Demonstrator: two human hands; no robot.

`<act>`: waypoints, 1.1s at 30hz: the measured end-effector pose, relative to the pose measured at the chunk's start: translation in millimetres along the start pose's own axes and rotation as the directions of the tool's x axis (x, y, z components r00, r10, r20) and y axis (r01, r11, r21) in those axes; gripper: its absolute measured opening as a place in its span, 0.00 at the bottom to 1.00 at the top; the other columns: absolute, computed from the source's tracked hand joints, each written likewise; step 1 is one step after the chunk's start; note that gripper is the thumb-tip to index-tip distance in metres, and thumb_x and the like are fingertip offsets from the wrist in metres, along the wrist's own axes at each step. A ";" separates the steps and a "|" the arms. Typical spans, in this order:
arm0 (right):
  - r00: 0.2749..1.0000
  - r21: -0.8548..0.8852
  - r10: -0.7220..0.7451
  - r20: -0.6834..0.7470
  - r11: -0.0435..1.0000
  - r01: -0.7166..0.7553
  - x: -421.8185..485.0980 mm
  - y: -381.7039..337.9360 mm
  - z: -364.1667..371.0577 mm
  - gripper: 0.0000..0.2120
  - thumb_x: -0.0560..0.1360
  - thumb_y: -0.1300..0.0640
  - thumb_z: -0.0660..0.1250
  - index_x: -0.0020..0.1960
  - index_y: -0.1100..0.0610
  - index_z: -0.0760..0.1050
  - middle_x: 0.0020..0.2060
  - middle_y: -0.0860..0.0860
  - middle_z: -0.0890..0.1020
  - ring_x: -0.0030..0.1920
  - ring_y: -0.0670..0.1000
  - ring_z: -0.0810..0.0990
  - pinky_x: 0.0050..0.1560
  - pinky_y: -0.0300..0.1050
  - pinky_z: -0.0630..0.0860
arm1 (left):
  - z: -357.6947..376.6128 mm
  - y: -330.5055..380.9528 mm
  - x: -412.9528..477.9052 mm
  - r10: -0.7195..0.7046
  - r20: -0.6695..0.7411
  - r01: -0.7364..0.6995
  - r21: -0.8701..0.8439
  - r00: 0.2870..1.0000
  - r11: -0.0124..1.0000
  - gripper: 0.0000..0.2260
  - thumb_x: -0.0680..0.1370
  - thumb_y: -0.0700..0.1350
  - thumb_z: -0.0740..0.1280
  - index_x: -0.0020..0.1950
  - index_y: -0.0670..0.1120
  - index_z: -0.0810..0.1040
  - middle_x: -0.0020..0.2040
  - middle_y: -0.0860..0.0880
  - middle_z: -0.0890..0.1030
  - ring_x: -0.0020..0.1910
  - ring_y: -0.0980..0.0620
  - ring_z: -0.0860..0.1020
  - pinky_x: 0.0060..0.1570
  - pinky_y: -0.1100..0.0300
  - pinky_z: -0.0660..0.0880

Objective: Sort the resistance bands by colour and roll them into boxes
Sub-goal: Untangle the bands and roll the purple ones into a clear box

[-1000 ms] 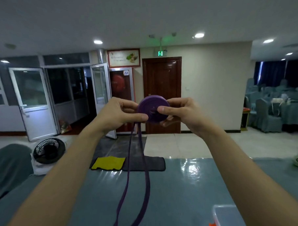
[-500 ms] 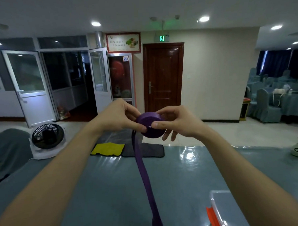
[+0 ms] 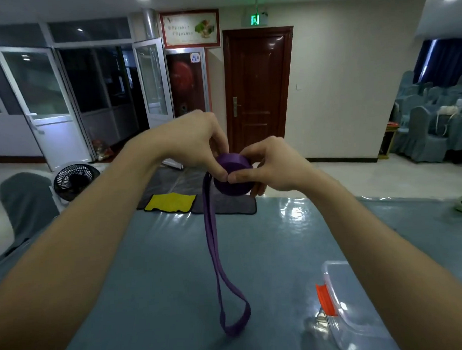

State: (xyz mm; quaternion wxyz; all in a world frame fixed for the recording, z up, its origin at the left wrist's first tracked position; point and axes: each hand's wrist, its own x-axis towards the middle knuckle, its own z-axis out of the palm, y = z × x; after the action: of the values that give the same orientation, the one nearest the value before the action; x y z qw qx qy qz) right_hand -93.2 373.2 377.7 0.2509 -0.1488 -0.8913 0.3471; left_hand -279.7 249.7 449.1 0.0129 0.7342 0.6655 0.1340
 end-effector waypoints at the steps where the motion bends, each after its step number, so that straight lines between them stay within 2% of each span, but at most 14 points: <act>1: 1.000 0.054 -0.005 -0.025 0.999 0.007 -3.5 0.9 -2.6 0.19 0.71 0.45 0.82 0.57 0.54 0.87 0.43 0.51 0.90 0.38 0.53 0.90 0.37 0.49 0.87 | -0.2 -1.8 -1.9 0.006 -0.027 -0.007 -0.053 1.000 0.999 0.13 0.68 0.55 0.86 0.49 0.55 0.90 0.41 0.59 0.89 0.43 0.61 0.87 0.52 0.51 0.86; 5: 0.998 0.287 0.018 -0.062 0.958 0.001 -27.0 14.0 3.3 0.20 0.70 0.47 0.81 0.60 0.54 0.87 0.46 0.53 0.90 0.41 0.55 0.90 0.39 0.43 0.86 | 30.1 -13.7 -18.8 0.014 -0.117 -0.059 -0.398 0.993 0.916 0.15 0.70 0.50 0.85 0.55 0.51 0.90 0.48 0.53 0.91 0.49 0.53 0.89 0.57 0.53 0.86; 8: 0.996 0.415 0.062 -0.071 0.910 -0.027 -45.5 32.2 26.7 0.18 0.74 0.55 0.80 0.62 0.60 0.86 0.47 0.59 0.90 0.41 0.62 0.89 0.38 0.47 0.87 | 77.0 -20.9 -34.3 -0.032 -0.180 -0.079 -0.576 0.983 0.813 0.17 0.69 0.49 0.86 0.55 0.52 0.90 0.50 0.50 0.91 0.50 0.50 0.90 0.57 0.53 0.86; 11: 0.986 0.569 0.151 -0.070 0.818 -0.085 -68.0 51.4 48.3 0.17 0.74 0.57 0.79 0.61 0.62 0.85 0.46 0.64 0.89 0.35 0.60 0.87 0.37 0.45 0.87 | 125.0 -26.9 -49.6 -0.102 -0.179 -0.048 -0.681 0.979 0.731 0.20 0.66 0.56 0.87 0.55 0.55 0.90 0.51 0.49 0.91 0.52 0.48 0.90 0.57 0.51 0.86; 14: 0.980 0.654 0.187 -0.067 0.750 -0.098 -89.9 71.1 70.2 0.17 0.72 0.57 0.79 0.59 0.62 0.86 0.46 0.65 0.88 0.33 0.58 0.87 0.37 0.46 0.86 | 167.6 -26.3 -60.9 -0.207 -0.187 -0.003 -0.748 0.960 0.663 0.24 0.61 0.64 0.87 0.52 0.54 0.91 0.49 0.49 0.91 0.50 0.48 0.90 0.54 0.55 0.86; 16: 0.977 0.673 0.210 -0.031 0.728 -0.135 -104.2 84.7 88.6 0.17 0.72 0.59 0.79 0.59 0.63 0.86 0.46 0.65 0.89 0.34 0.59 0.87 0.38 0.47 0.86 | 186.0 -26.4 -67.5 -0.228 -0.139 0.048 -0.751 0.964 0.659 0.24 0.60 0.64 0.87 0.50 0.54 0.91 0.47 0.49 0.91 0.48 0.48 0.90 0.54 0.52 0.86; 19: 0.961 0.654 0.270 0.060 0.716 -0.242 -123.3 100.6 108.1 0.18 0.72 0.61 0.80 0.60 0.64 0.85 0.50 0.62 0.89 0.39 0.62 0.89 0.39 0.50 0.87 | 196.6 -27.1 -73.3 -0.193 -0.019 0.132 -0.664 0.981 0.736 0.16 0.65 0.56 0.88 0.48 0.53 0.91 0.45 0.50 0.91 0.45 0.48 0.90 0.53 0.45 0.87; 21: 0.955 0.543 0.277 0.107 0.788 -0.290 -129.7 106.7 112.8 0.18 0.73 0.59 0.81 0.62 0.58 0.85 0.54 0.56 0.89 0.42 0.63 0.90 0.36 0.50 0.86 | 199.2 -23.9 -72.1 -0.193 0.046 0.186 -0.561 0.980 0.806 0.11 0.67 0.51 0.88 0.47 0.54 0.91 0.42 0.53 0.90 0.43 0.52 0.90 0.51 0.45 0.87; 23: 0.950 0.384 0.289 0.117 0.869 -0.312 -130.3 107.2 115.7 0.19 0.71 0.53 0.85 0.60 0.51 0.86 0.51 0.51 0.90 0.41 0.59 0.90 0.32 0.49 0.83 | 200.6 -17.7 -67.7 -0.182 0.090 0.203 -0.427 0.979 0.881 0.11 0.67 0.51 0.88 0.45 0.53 0.91 0.39 0.56 0.89 0.41 0.57 0.88 0.49 0.47 0.87; 26: 0.951 0.191 0.300 0.078 0.931 -0.310 -128.0 104.2 123.3 0.15 0.67 0.49 0.87 0.50 0.49 0.88 0.38 0.51 0.89 0.34 0.53 0.89 0.31 0.49 0.83 | 199.3 -6.4 -58.7 -0.120 0.140 0.143 -0.173 0.983 0.974 0.12 0.66 0.55 0.86 0.45 0.53 0.90 0.36 0.58 0.88 0.37 0.60 0.86 0.44 0.49 0.85; 28: 0.950 0.110 0.302 0.078 0.945 -0.309 -128.5 104.6 127.1 0.14 0.67 0.48 0.87 0.48 0.50 0.88 0.34 0.49 0.87 0.31 0.51 0.88 0.31 0.47 0.83 | 196.7 -1.2 -53.7 -0.096 0.173 0.101 -0.025 0.980 0.995 0.13 0.65 0.58 0.85 0.45 0.54 0.90 0.34 0.59 0.86 0.36 0.60 0.84 0.40 0.52 0.82; 30: 0.951 0.009 0.297 0.092 0.954 -0.299 -130.3 105.2 127.4 0.16 0.66 0.43 0.87 0.49 0.48 0.88 0.34 0.44 0.87 0.29 0.48 0.87 0.30 0.41 0.80 | 194.6 2.4 -50.3 -0.078 0.202 0.065 0.072 0.976 0.995 0.13 0.65 0.59 0.84 0.44 0.55 0.89 0.30 0.61 0.82 0.34 0.61 0.81 0.34 0.57 0.75; 33: 0.960 -0.051 0.271 0.069 0.962 -0.268 -131.1 104.3 128.8 0.18 0.66 0.41 0.86 0.51 0.47 0.88 0.39 0.44 0.88 0.27 0.46 0.85 0.33 0.41 0.82 | 192.3 5.8 -44.2 -0.033 0.214 -0.007 0.185 0.976 0.983 0.13 0.65 0.60 0.83 0.44 0.56 0.88 0.27 0.63 0.76 0.32 0.63 0.76 0.31 0.60 0.66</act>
State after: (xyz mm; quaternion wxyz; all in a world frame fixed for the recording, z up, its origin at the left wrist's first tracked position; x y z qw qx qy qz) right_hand -45.9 320.1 178.7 0.1646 -0.2607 -0.8785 0.3648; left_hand -236.4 236.3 257.0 0.0180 0.7380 0.6745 -0.0088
